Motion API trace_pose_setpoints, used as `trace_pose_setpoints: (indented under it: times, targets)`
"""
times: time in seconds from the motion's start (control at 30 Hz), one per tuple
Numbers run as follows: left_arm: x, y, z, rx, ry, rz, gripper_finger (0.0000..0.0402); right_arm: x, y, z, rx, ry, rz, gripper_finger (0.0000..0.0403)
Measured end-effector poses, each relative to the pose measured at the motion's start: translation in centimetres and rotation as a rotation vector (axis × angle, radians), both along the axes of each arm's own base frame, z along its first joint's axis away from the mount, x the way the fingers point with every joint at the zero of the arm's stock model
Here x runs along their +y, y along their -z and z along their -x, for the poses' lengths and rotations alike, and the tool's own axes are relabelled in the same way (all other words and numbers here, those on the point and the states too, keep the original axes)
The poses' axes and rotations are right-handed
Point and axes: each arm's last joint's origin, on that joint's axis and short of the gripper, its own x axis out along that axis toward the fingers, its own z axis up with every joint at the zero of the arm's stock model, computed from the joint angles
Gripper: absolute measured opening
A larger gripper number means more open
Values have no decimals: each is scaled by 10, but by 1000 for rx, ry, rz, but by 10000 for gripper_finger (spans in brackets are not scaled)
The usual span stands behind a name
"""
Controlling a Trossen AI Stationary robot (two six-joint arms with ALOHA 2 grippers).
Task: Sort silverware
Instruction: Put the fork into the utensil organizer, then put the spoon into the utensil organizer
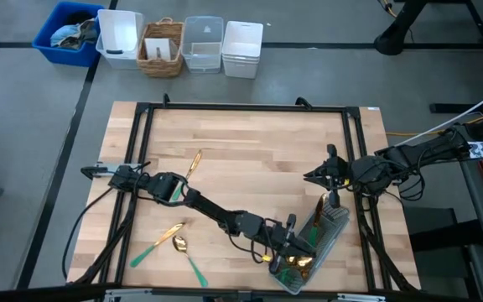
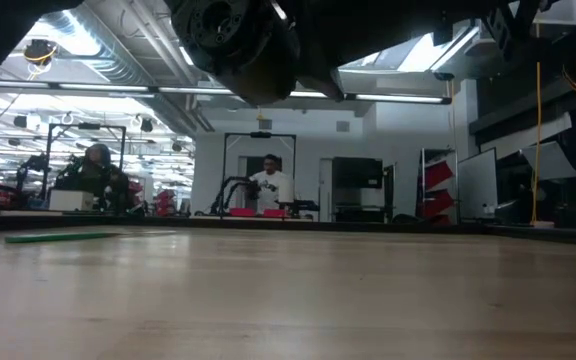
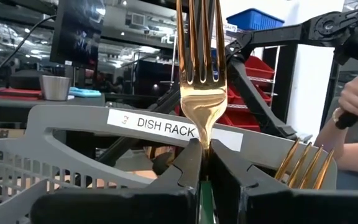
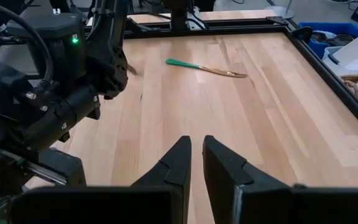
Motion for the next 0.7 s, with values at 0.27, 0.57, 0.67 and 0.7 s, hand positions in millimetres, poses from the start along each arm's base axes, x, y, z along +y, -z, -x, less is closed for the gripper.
trace_pose_setpoints:
  times: [0.27, 0.57, 0.67, 0.7]
  targets:
    - [-2, 0, 1, -18, -11, -53, 40, 0, 0, 0, 0, 0, 0, 44]
    - [-3, -1, 1, -18, -8, -64, 114, 0, 0, 0, 2, -8, -4, 44]
    - [-3, -4, 2, -53, -9, -50, 120, 1, 0, 0, 6, -27, -15, 44]
    - [-3, -6, 3, -74, -10, -43, 120, 1, 0, 0, 7, -32, -17, 44]
